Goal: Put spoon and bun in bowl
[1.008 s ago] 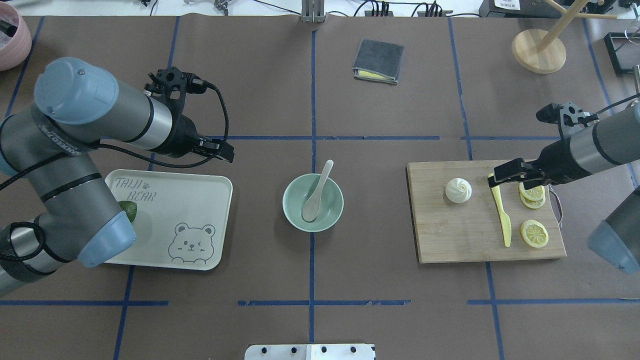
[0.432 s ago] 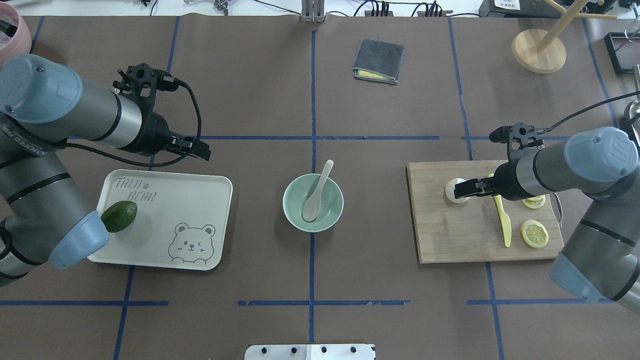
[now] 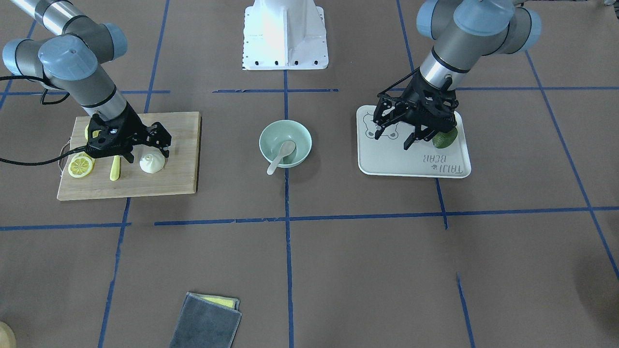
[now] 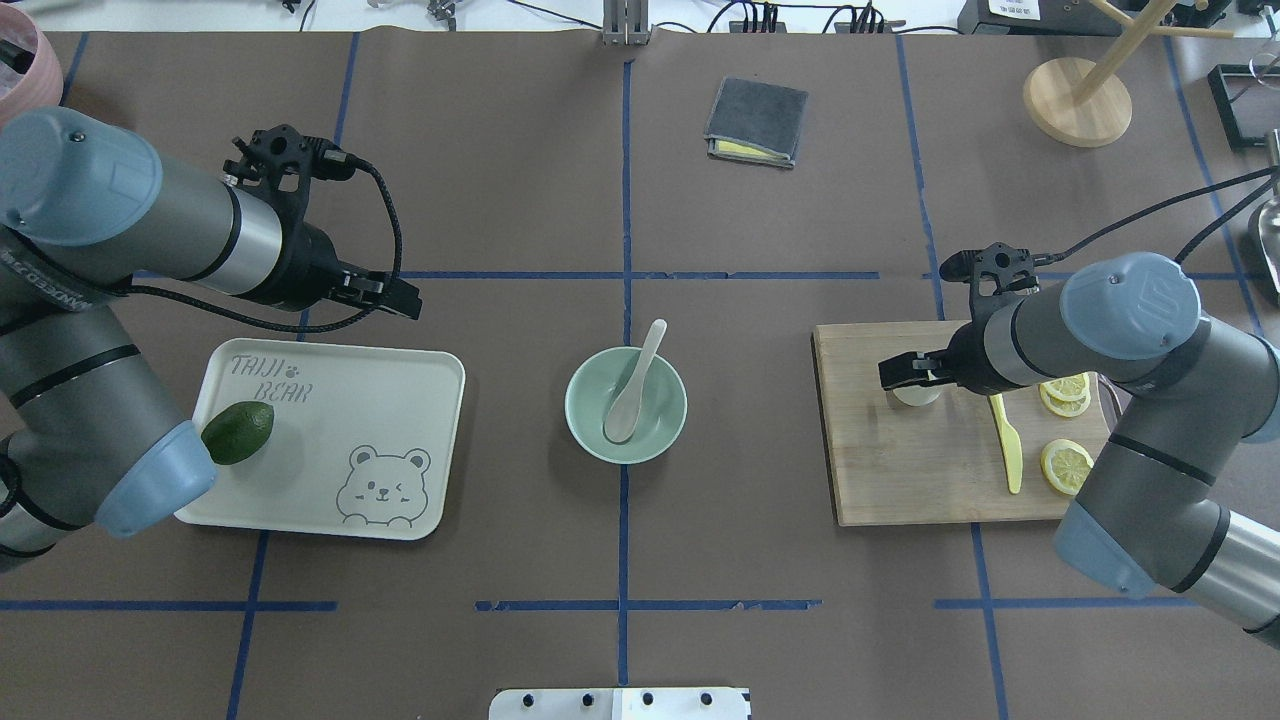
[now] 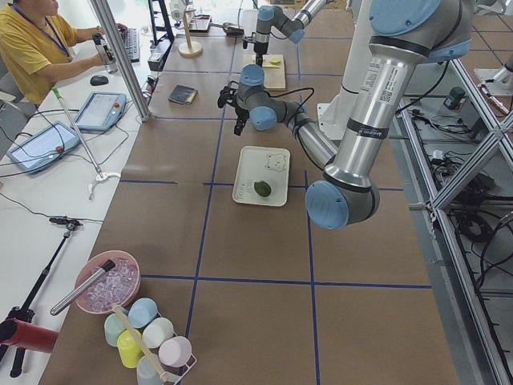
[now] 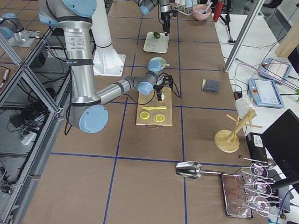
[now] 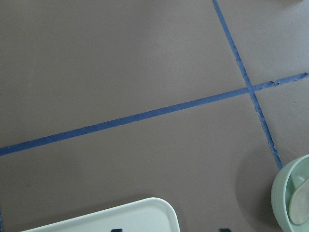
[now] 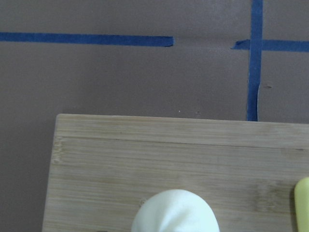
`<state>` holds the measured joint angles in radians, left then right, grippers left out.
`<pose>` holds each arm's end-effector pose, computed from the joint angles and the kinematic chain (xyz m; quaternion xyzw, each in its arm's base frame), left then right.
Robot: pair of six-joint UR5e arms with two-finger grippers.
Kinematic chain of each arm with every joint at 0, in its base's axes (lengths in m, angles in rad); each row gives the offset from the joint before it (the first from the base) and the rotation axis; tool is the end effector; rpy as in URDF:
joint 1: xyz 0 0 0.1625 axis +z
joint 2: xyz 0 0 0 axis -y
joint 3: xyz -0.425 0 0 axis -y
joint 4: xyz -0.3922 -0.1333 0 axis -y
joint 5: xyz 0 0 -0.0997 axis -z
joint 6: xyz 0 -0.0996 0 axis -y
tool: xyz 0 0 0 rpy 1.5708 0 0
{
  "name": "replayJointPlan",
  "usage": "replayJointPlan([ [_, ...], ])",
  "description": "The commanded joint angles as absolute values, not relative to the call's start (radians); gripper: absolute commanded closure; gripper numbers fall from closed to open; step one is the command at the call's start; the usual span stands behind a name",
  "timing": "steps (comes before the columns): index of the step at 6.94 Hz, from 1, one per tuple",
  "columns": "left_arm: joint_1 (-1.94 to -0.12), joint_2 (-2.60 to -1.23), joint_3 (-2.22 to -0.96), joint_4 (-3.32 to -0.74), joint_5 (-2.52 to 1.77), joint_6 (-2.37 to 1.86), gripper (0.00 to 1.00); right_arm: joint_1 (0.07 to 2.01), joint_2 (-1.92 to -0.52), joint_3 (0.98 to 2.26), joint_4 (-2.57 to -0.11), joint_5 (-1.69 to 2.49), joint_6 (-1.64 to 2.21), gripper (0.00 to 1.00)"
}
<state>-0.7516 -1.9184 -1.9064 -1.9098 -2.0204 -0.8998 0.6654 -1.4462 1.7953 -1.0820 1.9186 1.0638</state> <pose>0.3604 -0.4601 0.2762 0.1640 0.4881 0.0747 0.8540 -0.3774 -0.4224 0.4386 0.0900 -0.4212 0.0010 0.9025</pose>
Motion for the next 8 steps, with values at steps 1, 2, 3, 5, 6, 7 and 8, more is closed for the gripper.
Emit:
replayJointPlan([
  [1, -0.752, -1.919, -1.907, -1.910, -2.019, -0.902, 0.24, 0.652, -1.443, 1.790, -1.089, 1.876, 1.066, 0.11],
  [2, -0.752, -1.916, -1.913, -1.910, -2.019, -0.902, 0.23, 0.644, -1.442, 1.786, -1.089, 1.873, 1.066, 0.22],
  [3, -0.752, -1.914, -1.919, -1.910, -2.019, -0.902, 0.23, 0.640, -1.443, 1.779, -1.088, 1.873, 1.068, 0.24],
  [5, -0.753, -1.914, -1.921, -1.910, -2.019, -0.902, 0.23, 0.638, -1.443, 1.776, -1.086, 1.870, 1.066, 0.43],
  [6, -0.753, -1.914, -1.921, -1.910, -2.019, -0.902, 0.23, 0.638, -1.440, 1.784, -1.088, 1.874, 1.068, 0.47],
  [7, -0.753, -1.914, -1.921, -1.910, -2.019, -0.902, 0.23, 0.638, -1.440, 1.784, -1.088, 1.875, 1.068, 0.49],
  [8, -0.755, -1.913, -1.925, -1.910, -2.019, -0.902, 0.22, 0.638, -1.437, 1.792, -1.088, 1.875, 1.069, 0.50],
])
